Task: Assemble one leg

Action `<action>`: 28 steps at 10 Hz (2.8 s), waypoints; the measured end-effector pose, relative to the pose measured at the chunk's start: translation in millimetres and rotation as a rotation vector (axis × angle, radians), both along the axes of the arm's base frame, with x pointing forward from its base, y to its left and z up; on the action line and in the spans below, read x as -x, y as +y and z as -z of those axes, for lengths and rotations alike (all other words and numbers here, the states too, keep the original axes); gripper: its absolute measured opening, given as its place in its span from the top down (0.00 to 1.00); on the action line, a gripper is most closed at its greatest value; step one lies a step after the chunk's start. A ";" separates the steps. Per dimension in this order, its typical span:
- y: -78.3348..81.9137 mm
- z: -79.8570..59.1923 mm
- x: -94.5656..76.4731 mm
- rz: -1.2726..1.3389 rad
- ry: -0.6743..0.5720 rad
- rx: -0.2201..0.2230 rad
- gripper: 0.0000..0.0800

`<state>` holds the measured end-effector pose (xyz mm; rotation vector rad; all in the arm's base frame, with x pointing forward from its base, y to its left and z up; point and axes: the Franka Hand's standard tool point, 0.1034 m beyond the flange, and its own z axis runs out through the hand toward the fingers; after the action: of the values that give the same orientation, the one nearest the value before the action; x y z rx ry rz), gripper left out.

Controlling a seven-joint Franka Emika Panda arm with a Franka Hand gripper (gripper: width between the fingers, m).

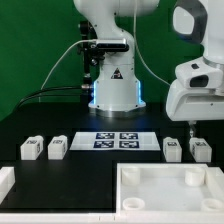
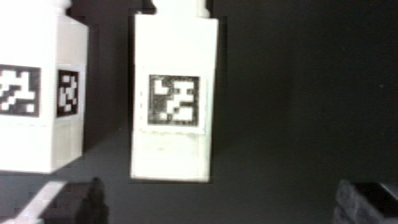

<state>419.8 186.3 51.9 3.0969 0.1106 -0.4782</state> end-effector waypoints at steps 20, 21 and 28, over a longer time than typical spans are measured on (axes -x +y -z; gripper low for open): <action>3.3 43.0 30.3 -0.020 0.618 0.101 0.19; 3.3 43.0 30.3 -0.020 0.618 0.101 0.34; 3.3 42.9 30.4 -0.020 0.619 0.101 0.64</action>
Offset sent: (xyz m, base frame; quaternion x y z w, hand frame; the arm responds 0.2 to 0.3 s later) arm -0.0110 0.0170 -0.0198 0.0116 -0.3054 0.0563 0.9505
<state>389.4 189.6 9.0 2.7309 0.1119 -1.3683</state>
